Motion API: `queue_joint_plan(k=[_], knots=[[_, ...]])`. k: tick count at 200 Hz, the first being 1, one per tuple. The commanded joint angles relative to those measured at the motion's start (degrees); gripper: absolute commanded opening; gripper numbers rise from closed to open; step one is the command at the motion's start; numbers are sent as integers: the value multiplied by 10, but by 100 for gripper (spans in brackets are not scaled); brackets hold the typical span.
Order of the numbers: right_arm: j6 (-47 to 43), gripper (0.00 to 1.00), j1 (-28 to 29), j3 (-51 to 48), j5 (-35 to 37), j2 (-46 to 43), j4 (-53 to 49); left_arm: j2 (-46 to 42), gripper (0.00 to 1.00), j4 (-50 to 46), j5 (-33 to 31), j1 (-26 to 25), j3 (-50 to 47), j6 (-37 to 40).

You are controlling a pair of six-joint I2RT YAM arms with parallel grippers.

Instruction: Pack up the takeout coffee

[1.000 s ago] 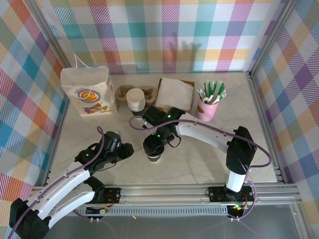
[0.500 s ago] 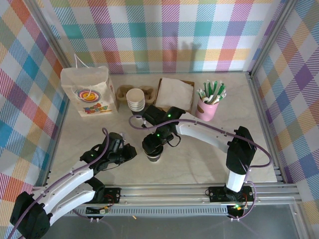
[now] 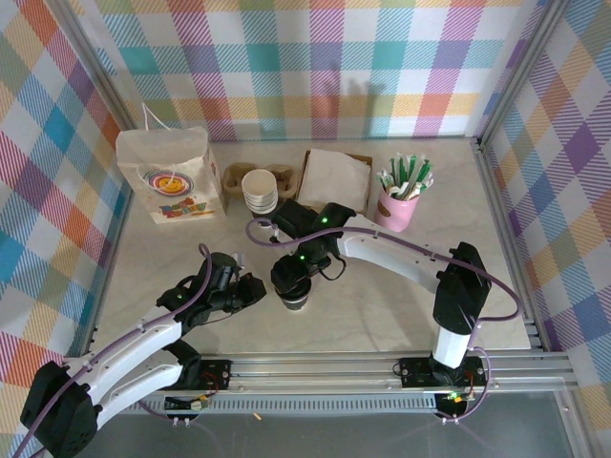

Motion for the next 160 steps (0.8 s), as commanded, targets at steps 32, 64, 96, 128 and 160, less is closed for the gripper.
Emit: queue_joint_plan(k=[32, 64, 96, 128, 160], knots=[[7, 79, 6, 27, 34, -24, -37, -35, 19, -77, -24, 2, 31, 17], [17, 73, 5, 20, 63, -55, -40, -82, 25, -99, -13, 2, 36, 13], [49, 57, -18, -13, 56, -81, -29, -106, 33, -84, 12, 2, 31, 1], [89, 47, -63, -65, 9, -103, 8, -97, 33, -47, 36, 2, 22, -15], [111, 42, -99, -102, -53, -102, 39, -95, 31, 10, 59, 1, 3, -42]])
